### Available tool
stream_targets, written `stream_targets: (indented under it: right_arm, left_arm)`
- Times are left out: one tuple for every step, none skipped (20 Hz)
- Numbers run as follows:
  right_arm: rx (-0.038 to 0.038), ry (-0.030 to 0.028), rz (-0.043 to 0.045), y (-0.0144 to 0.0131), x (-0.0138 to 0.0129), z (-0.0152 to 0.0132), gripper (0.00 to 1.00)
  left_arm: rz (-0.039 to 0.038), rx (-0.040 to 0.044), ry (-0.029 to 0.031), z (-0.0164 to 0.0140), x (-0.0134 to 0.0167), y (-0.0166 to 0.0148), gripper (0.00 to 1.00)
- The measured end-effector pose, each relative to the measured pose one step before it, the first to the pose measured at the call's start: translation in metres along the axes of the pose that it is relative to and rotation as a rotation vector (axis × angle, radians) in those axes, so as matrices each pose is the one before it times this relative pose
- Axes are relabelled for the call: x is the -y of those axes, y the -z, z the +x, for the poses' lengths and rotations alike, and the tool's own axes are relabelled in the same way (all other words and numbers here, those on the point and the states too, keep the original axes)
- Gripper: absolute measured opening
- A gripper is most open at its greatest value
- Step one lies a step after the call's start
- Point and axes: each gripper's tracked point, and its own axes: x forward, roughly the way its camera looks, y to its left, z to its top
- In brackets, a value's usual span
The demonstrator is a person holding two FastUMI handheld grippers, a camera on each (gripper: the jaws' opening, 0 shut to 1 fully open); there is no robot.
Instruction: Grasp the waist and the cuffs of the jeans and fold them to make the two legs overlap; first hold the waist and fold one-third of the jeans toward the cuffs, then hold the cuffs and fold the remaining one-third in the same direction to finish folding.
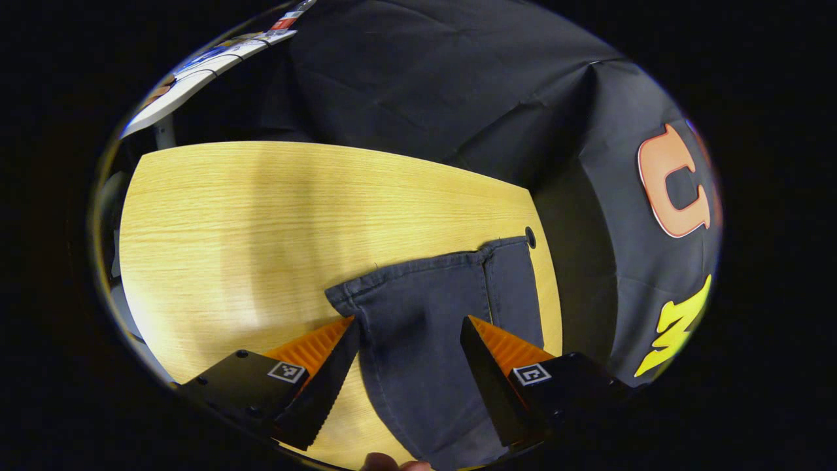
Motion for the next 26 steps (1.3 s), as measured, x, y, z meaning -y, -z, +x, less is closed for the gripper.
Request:
stream_targets:
  right_arm:
    - [0.01184,0.03282,-0.0189,0.0008,0.0003,0.00166,0.98]
    - [0.00086,0.04107,-0.0355,0.00193,-0.00016,0.00204,0.98]
    - [0.00833,0.04587,-0.04751,0.00179,0.00013,0.00107,0.98]
    - [0.00538,0.04663,-0.05155,0.00202,-0.00061,0.00237,0.92]
    - [0.00797,0.0345,-0.04234,0.00184,-0.00206,0.00116,0.98]
    - [0.01291,0.00327,0.00166,-0.00185,-0.00294,-0.0022,0.92]
    - [0.00212,0.00798,0.02228,0.00009,0.00151,0.00036,0.95]
    - [-0.00036,-0.00133,0.01729,0.00008,0.002,0.00031,0.93]
    - [0.00626,-0.00082,0.00377,-0.0032,0.00256,0.00016,0.87]
    - [-0.00203,-0.00948,0.01021,-0.00123,-0.0002,0.0006,0.77]
    - [0.00269,-0.02462,0.02186,0.00175,-0.00213,0.00308,0.67]
    - [-0.00848,-0.0201,0.02442,-0.00232,-0.00282,-0.00367,0.53]
    - [-0.00731,-0.01476,0.01124,-0.00017,-0.00119,0.00069,0.4]
    - [-0.01187,-0.00556,0.00223,0.0014,-0.00136,0.00013,0.31]
    - [-0.01093,-0.00631,-0.0069,0.00028,-0.00032,0.00013,0.24]
    - [-0.01777,-0.01698,0.00156,-0.00057,0.00028,-0.00309,0.24]
    - [-0.02105,-0.01796,0.00586,0.00154,-0.00218,-0.00004,0.15]
    - [-0.01864,-0.02644,0.01107,-0.00157,-0.0002,-0.0031,0.15]
    - [-0.01456,-0.02598,0.02244,-0.00156,-0.00022,-0.00442,0.15]
    - [-0.00988,-0.0221,0.02291,-0.00181,-0.001,-0.00562,0.12]
    - [-0.00928,-0.02592,0.01561,0.00011,-0.00301,-0.00914,0.08]
    - [-0.00613,-0.02256,0.00746,-0.00134,-0.00226,-0.00969,0.07]
    - [-0.00333,-0.02659,0.00397,-0.00296,-0.00592,-0.0099,0.08]
    - [-0.01109,-0.02966,0.00601,-0.0029,-0.00784,-0.01008,0.07]
    - [-0.01171,-0.02274,0.01104,-0.00156,-0.00649,-0.00602,0.08]
    - [-0.02449,-0.03042,0.01878,-0.00229,-0.0086,-0.00596,0.07]
  left_arm:
    - [0.00282,-0.00076,0.00028,0.00395,0.00205,0.00023,0.99]
    - [0.00786,0.00155,-0.00181,0.00208,0.00265,0.00037,0.98]
    - [0.01354,-0.00241,-0.01234,0.00421,0.00089,0.00122,0.96]
    - [0.01136,0.00018,-0.00657,0.00156,0.00016,0.00049,0.91]
    - [0.01024,0.00157,0.0018,0.00333,0.00401,0.00014,0.96]
    - [0.01444,-0.00337,-0.00821,0.00156,0.00086,0.0003,0.83]
    - [0.01397,-0.01114,-0.01175,0.00189,-0.00149,0.00119,0.81]
    - [0.00679,-0.00648,-0.00502,0.00191,-0.00047,0.00159,0.86]
    - [0.00136,-0.00594,0.00278,0.00018,0.00182,0.00064,0.71]
    - [-0.00126,-0.00544,-0.00497,-0.00007,-0.00239,-0.00002,0.65]
    - [-0.00634,-0.00916,-0.00249,0.00295,-0.00313,0.00045,0.67]
    - [-0.01494,-0.00622,0.01009,0.00027,0.00045,0.00148,0.38]
    - [-0.01452,-0.03323,0.00486,-0.00064,-0.00136,0.00573,0.25]
    - [-0.01002,-0.00004,0.00706,0.00028,-0.00099,-0.00033,0.12]
    - [-0.0015,-0.0067,0.0067,-0.00106,0.00081,0.00138,0.15]
    - [0.0008,-0.00433,0.01362,-0.00261,0.0039,-0.00058,0.1]
    - [0.00456,-0.00357,0.02085,-0.00358,0.00593,-0.00094,0.08]
    - [0.00692,-0.00532,0.01852,-0.00501,0.00423,-0.00049,0.06]
    - [0.00502,-0.00367,0.01895,-0.00705,0.00636,0.00018,0.05]
    - [0.00371,-0.00417,0.01358,-0.00709,0.00451,-0.00052,0.04]
    - [0.00451,-0.00904,0.00698,-0.00742,0.0049,0.00127,0.04]
    - [0.00537,-0.01388,-0.00372,-0.00704,0.00227,0.00187,0.04]
    - [0.00457,-0.00779,0.00409,-0.00605,0.00445,0.00095,0.04]
    - [0.00266,-0.0062,-0.00502,-0.00456,0.0024,-0.00052,0.04]
    - [-0.00954,-0.00124,0.0002,-0.00658,0.00368,-0.00216,0.04]
    - [-0.02118,-0.00031,0.0093,-0.00498,0.00701,-0.00396,0.04]
